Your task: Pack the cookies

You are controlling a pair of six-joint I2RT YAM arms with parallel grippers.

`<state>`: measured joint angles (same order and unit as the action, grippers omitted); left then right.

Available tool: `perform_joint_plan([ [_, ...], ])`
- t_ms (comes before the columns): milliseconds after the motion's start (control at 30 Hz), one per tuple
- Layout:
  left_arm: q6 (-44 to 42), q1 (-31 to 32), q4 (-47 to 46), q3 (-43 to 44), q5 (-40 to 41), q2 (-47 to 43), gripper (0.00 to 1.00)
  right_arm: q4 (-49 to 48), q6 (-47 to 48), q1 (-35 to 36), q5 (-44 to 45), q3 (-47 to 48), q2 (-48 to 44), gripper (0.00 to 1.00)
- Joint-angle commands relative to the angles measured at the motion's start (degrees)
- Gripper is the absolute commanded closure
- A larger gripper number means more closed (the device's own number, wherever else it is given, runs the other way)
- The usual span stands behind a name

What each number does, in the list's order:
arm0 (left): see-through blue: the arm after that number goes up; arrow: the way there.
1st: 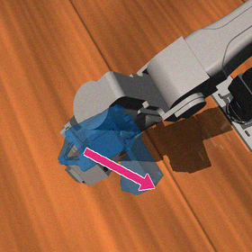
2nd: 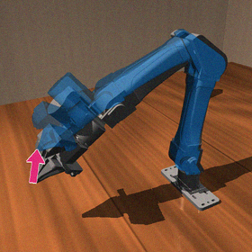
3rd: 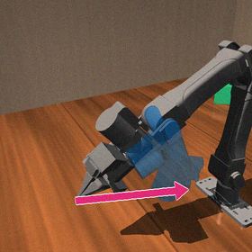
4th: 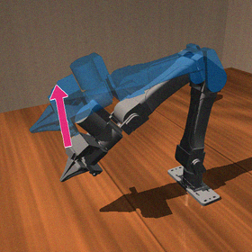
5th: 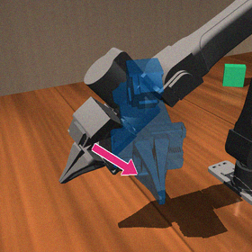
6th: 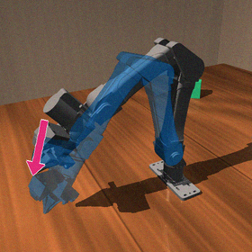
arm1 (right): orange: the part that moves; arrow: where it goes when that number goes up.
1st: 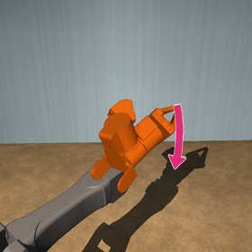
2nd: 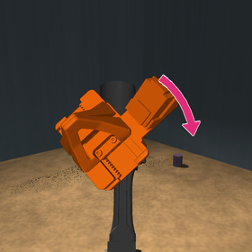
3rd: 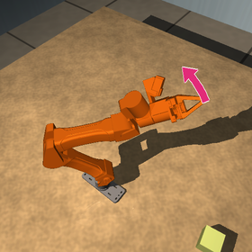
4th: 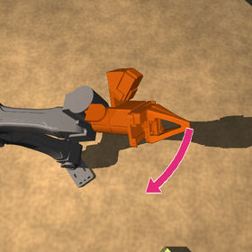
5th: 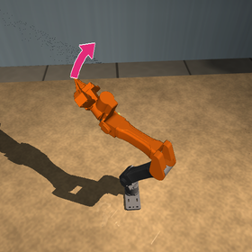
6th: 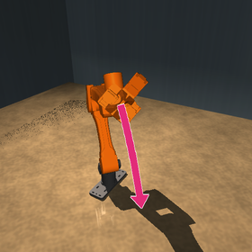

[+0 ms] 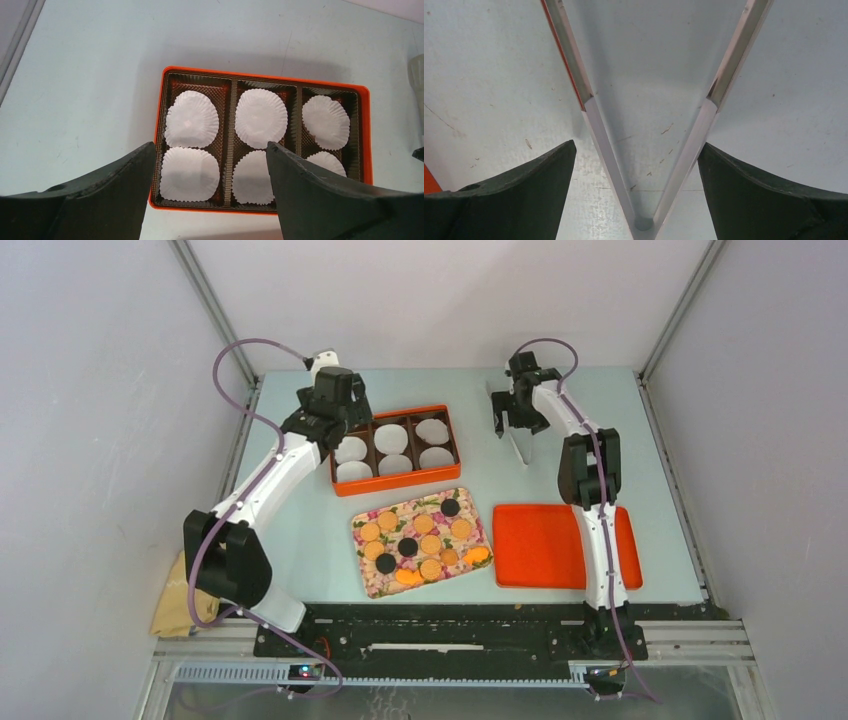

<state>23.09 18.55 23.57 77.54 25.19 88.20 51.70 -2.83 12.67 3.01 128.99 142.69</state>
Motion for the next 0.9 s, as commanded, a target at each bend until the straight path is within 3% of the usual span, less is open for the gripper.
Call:
perform_joint_plan([
  [0,0.9,-0.3,-2.5,-1.6,-1.1,-0.3,0.15,2.0,1.3,2.5,5.5,2.7,1.4,0.0],
  [133,1.2,-0.3,-3.2,-2.4,-2.4,-0.3,0.15,3.7,0.8,3.7,11.1,3.0,2.3,0.1],
  [300,1.3,-0.4,-3.4,-2.9,-3.2,-0.9,0.15,4.7,-0.6,3.2,11.3,1.8,2.5,0.34],
  [467,1.0,-0.2,-4.2,-3.6,-3.9,-1.9,0.15,2.6,-2.1,2.6,10.6,-2.2,-0.2,0.46],
  [567,0.6,-0.1,-5.4,-3.4,-5.9,-2.2,0.16,1.7,-2.9,2.6,10.5,-4.6,-2.9,0.62],
  [867,-1.6,2.1,-6.3,6.1,-11.5,1.7,0.17,-4.4,-2.4,3.8,10.0,-18.6,-17.5,0.72],
])
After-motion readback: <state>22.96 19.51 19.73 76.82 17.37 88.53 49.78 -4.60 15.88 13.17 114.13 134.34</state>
